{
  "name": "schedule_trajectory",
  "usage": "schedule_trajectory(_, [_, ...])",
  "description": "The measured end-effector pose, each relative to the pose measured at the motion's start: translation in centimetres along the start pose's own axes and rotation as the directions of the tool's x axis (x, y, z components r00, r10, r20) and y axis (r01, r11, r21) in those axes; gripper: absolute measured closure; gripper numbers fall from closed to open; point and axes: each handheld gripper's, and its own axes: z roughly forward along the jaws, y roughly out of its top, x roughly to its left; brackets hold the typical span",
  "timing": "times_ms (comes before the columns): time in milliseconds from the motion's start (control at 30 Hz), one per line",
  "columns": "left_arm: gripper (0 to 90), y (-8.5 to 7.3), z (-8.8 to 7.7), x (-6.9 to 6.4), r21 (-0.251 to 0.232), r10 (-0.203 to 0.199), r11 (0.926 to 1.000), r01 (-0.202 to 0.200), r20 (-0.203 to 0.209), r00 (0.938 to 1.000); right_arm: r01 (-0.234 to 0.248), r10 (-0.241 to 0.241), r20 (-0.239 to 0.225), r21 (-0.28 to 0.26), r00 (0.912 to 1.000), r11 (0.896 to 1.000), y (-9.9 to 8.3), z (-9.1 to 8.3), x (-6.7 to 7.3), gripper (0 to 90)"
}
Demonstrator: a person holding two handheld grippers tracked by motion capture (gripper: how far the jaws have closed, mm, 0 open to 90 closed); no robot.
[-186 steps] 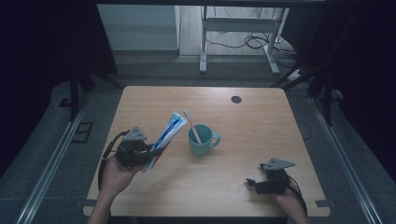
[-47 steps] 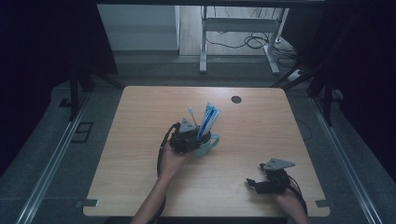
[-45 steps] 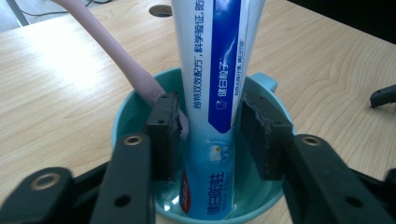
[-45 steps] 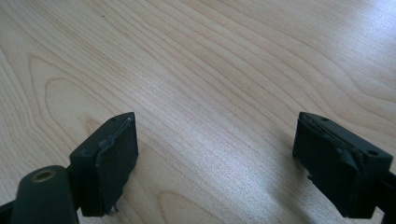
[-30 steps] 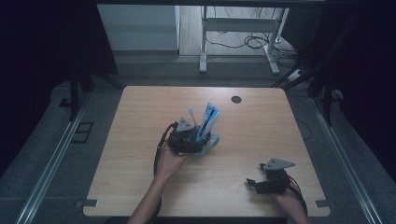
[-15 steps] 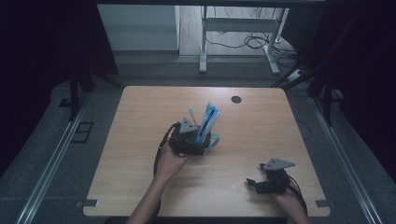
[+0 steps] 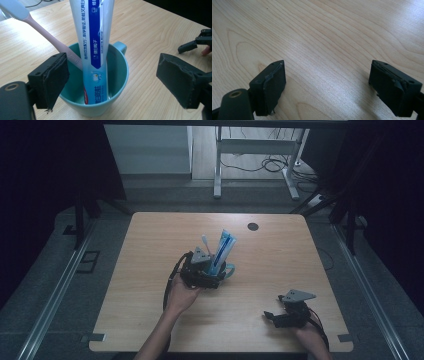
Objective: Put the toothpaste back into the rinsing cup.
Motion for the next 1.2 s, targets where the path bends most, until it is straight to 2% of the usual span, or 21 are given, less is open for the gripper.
schedule_trajectory(233, [9.6, -0.4, -0.8, -0.2, 0.014, 0.013, 0.9998, -0.013, 0.002, 0.9999, 0.001, -0.001, 0.0, 0.0, 1.0, 1.0, 0.0, 0.0, 0.0, 14.2])
schedule_trajectory(700, [9.5, -1.0, -2.4, -0.4, 0.008, 0.022, 0.9997, -0.022, -0.002, 0.9998, 0.001, -0.001, 0.001, 0.0, 1.0, 1.0, 0.0, 0.0, 0.0, 14.2])
schedule_trajectory(867, [9.5, -1.3, -2.8, -0.6, 0.022, 0.033, 0.9992, -0.033, -0.006, 0.9994, 0.0, 0.0, 0.001, 0.0, 1.0, 1.0, 0.0, 0.0, 0.0, 14.2])
schedule_trajectory(1100, [9.6, -2.2, -3.2, -0.5, 0.036, 0.029, 0.999, -0.028, -0.012, 0.9995, -0.001, 0.001, 0.001, 0.001, 1.0, 1.0, 0.0, 0.0, 0.0, 14.2])
schedule_trajectory(1200, [9.7, -2.7, -3.5, -0.3, 0.028, 0.009, 0.9996, -0.008, -0.011, 0.9999, -0.001, 0.001, 0.001, 0.001, 1.0, 1.0, 0.0, 0.0, 0.0, 14.2])
